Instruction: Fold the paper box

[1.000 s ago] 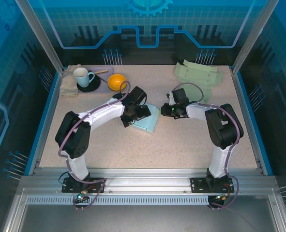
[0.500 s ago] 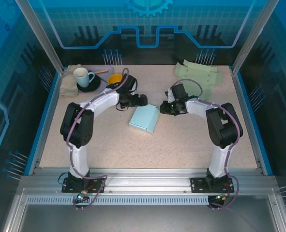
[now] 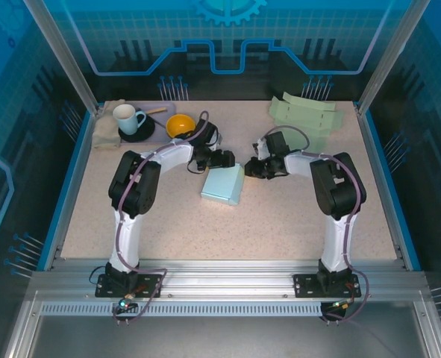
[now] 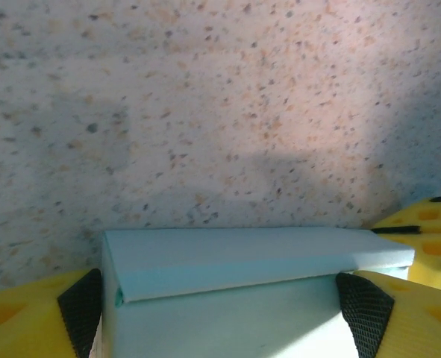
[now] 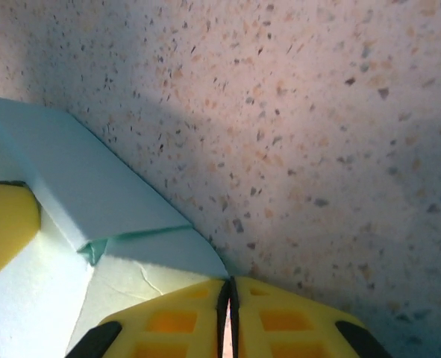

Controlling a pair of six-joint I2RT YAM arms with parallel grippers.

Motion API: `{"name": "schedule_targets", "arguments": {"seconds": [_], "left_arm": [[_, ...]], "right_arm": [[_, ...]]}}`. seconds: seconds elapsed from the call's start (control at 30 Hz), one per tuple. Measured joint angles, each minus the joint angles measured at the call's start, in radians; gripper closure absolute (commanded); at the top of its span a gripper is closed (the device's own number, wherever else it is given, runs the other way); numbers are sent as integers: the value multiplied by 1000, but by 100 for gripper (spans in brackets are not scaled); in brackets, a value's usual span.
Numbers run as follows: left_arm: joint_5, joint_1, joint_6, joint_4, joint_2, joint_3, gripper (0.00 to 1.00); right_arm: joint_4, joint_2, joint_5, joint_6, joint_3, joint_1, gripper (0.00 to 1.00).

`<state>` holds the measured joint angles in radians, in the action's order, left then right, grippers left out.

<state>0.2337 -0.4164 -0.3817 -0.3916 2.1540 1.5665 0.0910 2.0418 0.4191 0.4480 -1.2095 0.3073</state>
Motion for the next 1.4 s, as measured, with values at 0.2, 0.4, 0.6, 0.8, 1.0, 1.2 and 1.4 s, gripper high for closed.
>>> {"name": "schedule_targets", "arguments": {"seconds": [0.2, 0.4, 0.6, 0.8, 1.0, 1.2, 1.4], "left_arm": [[56, -15, -66, 68, 21, 2, 18], [56, -18, -111, 72, 27, 13, 18], [26, -34, -119, -15, 31, 50, 12], [16, -35, -148, -58, 11, 44, 4], [-19, 16, -179, -52, -130, -75, 5], [4, -1, -224, 20, -289, -323, 6], [10, -71, -253, 61, -316, -457, 6]], "right_arm": [[-90, 18, 121, 33, 28, -34, 88], [-110, 21, 118, 34, 30, -44, 88], [-50, -15, 63, 29, 46, -44, 88], [72, -137, -13, -13, 64, -31, 88], [155, -255, -74, -44, 121, -33, 89], [175, -367, -67, -32, 288, -31, 93], [121, -389, -20, 31, 406, 18, 93]]}}
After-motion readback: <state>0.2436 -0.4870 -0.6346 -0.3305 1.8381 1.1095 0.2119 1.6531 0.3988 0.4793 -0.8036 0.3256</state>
